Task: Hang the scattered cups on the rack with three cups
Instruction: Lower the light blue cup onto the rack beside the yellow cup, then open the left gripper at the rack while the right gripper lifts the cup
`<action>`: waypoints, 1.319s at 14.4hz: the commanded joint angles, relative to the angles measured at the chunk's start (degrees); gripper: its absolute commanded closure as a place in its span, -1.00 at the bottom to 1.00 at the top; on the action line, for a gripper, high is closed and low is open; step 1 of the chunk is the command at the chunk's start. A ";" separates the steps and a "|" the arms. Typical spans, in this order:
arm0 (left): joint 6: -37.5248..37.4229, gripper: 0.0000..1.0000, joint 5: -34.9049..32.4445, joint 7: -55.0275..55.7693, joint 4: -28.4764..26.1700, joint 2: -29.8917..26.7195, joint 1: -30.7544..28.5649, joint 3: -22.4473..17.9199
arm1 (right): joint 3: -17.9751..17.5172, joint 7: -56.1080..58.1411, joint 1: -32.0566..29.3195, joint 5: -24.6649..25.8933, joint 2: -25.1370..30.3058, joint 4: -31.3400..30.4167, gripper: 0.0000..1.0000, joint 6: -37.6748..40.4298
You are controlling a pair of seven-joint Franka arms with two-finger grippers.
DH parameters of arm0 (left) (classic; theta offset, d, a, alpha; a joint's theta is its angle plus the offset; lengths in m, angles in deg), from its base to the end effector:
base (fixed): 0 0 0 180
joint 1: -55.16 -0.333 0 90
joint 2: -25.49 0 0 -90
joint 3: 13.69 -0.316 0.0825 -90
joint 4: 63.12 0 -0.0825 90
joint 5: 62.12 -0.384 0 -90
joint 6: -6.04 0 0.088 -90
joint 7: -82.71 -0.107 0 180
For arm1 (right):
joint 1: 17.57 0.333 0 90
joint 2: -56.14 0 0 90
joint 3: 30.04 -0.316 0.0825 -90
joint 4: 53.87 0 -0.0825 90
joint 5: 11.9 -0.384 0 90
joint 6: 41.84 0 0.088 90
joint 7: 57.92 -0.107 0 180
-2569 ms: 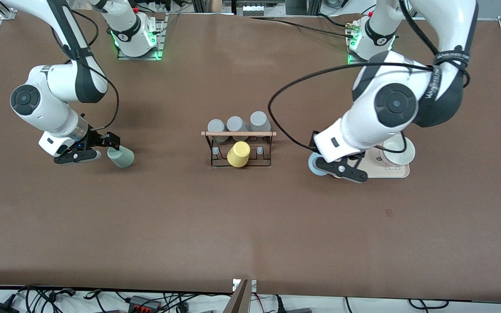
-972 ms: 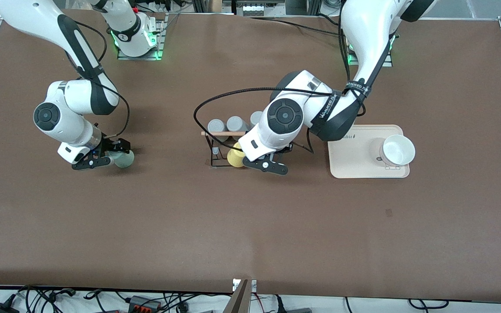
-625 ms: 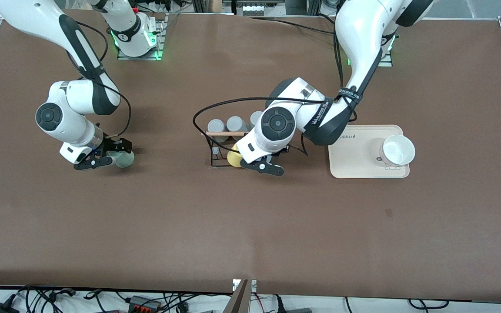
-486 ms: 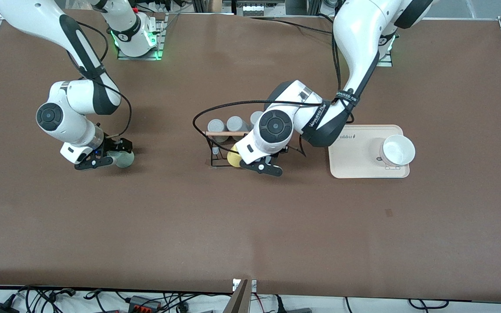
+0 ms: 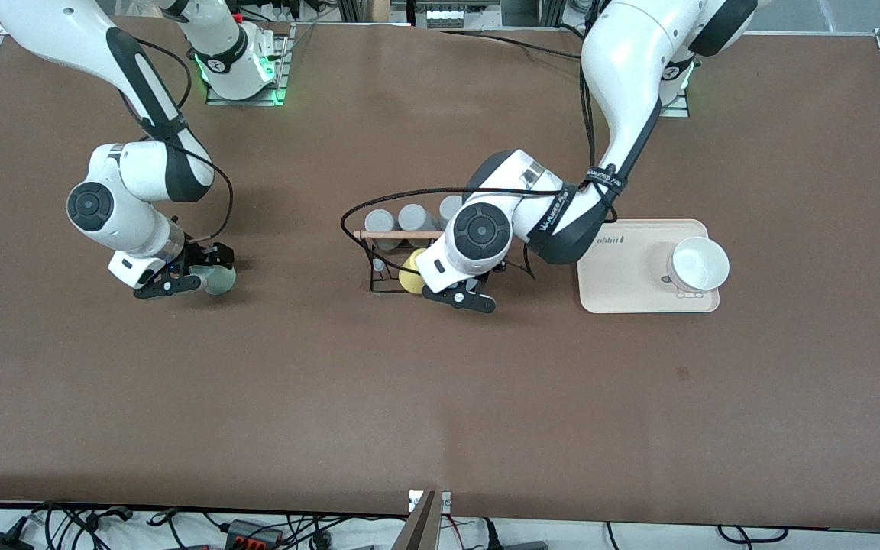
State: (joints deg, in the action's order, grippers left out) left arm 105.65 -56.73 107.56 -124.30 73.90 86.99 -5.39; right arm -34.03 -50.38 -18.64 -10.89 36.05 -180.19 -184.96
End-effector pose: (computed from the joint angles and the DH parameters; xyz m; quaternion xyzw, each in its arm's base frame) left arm 0.5888 -0.4629 0.3147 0.9863 -0.1009 -0.1239 0.0412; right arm 0.5483 0.0286 0.2158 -0.9949 -0.0965 0.0279 0.0080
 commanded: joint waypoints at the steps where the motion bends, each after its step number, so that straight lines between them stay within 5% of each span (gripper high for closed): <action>1: -5.81 -1.00 0.59 0.38 1.60 -2.08 -0.19 -0.83 | -0.23 0.10 0.10 -0.30 -0.74 -0.16 -0.32 -0.67; 4: -8.72 -1.00 0.68 0.38 1.60 -5.15 -2.74 -0.57 | -0.23 0.19 0.10 -0.30 -0.48 -0.07 0.48 -0.32; 6: -9.43 -1.00 0.59 0.46 1.51 -7.09 -5.36 -0.92 | -0.23 0.63 0.10 -0.30 0.31 0.54 0.75 -0.05; 11: -12.07 -1.00 -0.72 -0.15 1.25 -10.08 -16.69 -1.62 | -0.31 -3.13 3.17 -0.30 4.62 11.06 0.76 15.38; 14: -13.21 -1.00 -8.42 -0.85 1.16 -11.84 -21.10 -1.54 | -0.31 -9.62 7.30 -0.65 4.53 20.82 0.76 24.62; 19: -13.91 -1.00 -12.51 -9.87 0.64 -17.28 -26.98 -1.62 | -0.31 -25.97 15.73 -1.88 2.34 31.29 0.76 26.75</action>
State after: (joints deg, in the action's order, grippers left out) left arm 93.00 -68.57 102.40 -122.03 60.35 62.91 -7.55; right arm -34.59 -70.70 -5.82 -11.59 40.90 -154.13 -160.22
